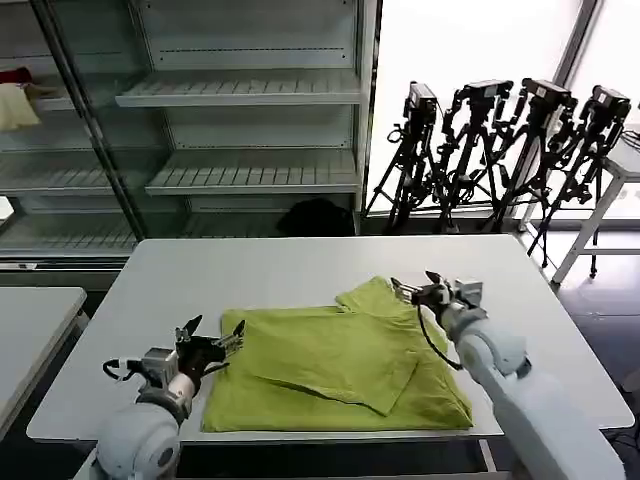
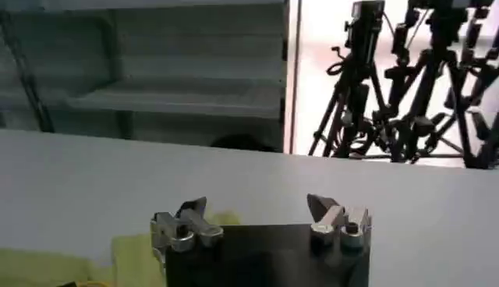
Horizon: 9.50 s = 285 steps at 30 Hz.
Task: Fold and organize the clothes.
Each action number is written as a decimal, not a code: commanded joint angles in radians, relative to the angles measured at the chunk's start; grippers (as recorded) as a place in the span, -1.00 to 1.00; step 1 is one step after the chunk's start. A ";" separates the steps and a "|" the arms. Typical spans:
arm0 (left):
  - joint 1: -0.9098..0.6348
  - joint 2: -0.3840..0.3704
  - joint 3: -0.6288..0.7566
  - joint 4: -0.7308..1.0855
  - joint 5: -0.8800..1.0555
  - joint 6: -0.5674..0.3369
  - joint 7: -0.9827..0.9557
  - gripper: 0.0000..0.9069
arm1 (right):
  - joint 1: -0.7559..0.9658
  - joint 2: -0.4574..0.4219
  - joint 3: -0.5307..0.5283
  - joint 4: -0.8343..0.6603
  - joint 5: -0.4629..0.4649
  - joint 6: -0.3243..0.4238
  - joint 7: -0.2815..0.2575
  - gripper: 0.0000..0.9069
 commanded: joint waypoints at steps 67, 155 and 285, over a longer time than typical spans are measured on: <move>0.023 0.060 -0.026 -0.035 -0.086 -0.030 0.136 -1.00 | -0.192 -0.207 0.079 0.304 -0.029 0.000 -0.073 -1.00; 0.623 -0.187 -0.001 -0.435 0.299 -0.224 -0.089 1.00 | -1.228 -0.169 0.588 0.675 -0.257 0.670 0.019 1.00; 0.205 -0.097 0.095 -0.044 0.329 -0.272 0.204 -0.96 | -1.084 -0.179 0.620 0.561 -0.062 0.711 -0.135 1.00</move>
